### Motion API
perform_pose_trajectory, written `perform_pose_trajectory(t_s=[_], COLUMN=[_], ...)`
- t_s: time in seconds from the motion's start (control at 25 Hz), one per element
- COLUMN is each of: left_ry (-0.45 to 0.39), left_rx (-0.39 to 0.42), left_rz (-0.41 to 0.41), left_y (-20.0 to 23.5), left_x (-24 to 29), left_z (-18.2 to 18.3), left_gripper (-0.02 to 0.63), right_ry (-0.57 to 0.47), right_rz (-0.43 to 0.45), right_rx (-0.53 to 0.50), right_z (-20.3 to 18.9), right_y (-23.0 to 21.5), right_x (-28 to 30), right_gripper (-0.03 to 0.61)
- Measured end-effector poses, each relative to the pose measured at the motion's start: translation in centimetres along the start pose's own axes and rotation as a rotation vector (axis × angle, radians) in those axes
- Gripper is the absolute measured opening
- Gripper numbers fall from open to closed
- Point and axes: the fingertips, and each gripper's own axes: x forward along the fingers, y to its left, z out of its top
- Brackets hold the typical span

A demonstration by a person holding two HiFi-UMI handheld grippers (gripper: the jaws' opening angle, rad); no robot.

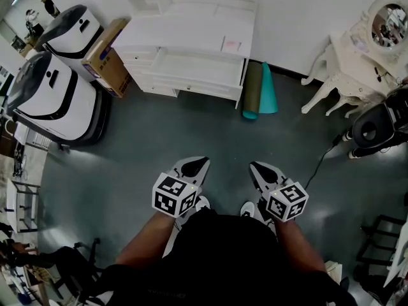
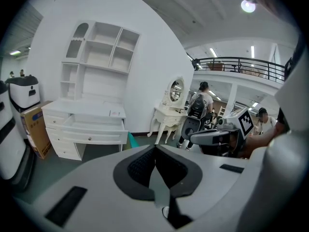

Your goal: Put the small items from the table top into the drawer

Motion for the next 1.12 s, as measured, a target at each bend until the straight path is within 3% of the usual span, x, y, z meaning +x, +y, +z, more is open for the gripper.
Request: perform_pose_trajectory(t_s=[0.6,1.12], left_ry=[0.006,0.014], left_rx=[-0.017,-0.043], left_rz=[-0.016,-0.026], left_y=[7.6,11.2], left_x=[-4.2,-5.7], left_z=[-1.6,-2.5], left_gripper=[0.011,0.011], right_ry=[0.029,0.041], right_rz=[-0.037,-0.068], right_rx=[-0.011,0.011], right_z=[-0.7,-0.4], right_y=[5.3,6.5], right_x=[6.1,9.4], right_gripper=[0.029,0.029])
